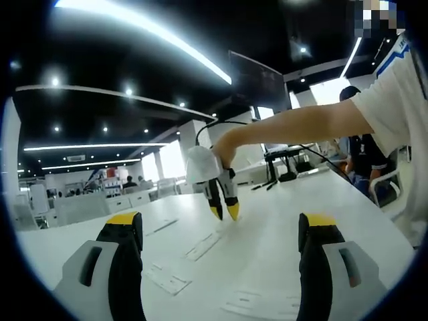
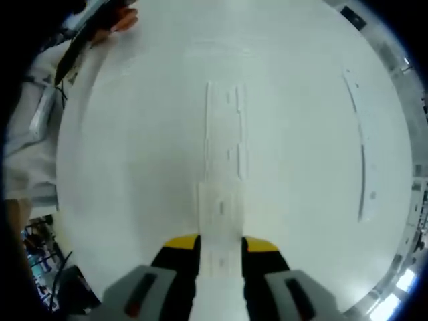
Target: Locate the socket holder cover, grip the socket holder cover, clip it into the socket holder slot.
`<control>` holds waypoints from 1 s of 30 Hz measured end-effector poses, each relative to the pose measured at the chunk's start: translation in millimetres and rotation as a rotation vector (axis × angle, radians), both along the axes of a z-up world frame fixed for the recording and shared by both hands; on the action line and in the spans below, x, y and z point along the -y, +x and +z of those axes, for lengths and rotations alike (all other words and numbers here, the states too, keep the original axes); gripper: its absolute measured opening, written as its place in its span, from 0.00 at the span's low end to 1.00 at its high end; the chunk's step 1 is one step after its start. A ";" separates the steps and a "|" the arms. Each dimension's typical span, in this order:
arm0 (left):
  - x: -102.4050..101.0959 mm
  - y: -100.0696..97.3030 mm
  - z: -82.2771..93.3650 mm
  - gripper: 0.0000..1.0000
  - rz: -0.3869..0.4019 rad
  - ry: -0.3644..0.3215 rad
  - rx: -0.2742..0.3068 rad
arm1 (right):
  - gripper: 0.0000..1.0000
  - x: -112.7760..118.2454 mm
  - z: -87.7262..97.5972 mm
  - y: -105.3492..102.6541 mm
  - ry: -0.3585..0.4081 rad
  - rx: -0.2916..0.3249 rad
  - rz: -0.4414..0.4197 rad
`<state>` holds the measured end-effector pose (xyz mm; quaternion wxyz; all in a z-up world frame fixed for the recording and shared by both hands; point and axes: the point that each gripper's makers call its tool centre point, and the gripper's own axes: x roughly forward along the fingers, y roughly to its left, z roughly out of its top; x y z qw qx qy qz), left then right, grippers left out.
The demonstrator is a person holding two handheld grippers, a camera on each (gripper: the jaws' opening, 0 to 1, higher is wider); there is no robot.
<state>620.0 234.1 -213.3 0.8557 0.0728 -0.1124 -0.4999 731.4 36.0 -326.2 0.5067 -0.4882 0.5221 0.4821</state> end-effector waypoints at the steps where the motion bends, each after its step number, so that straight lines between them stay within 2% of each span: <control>1: 0.0 -0.2 0.2 0.95 0.000 0.000 0.001 | 0.26 0.5 -0.2 0.7 -0.001 0.001 -0.002; 30: 7.1 -5.8 2.8 0.95 -0.029 0.006 0.023 | 0.26 0.9 -5.1 2.4 -0.013 -0.012 -0.013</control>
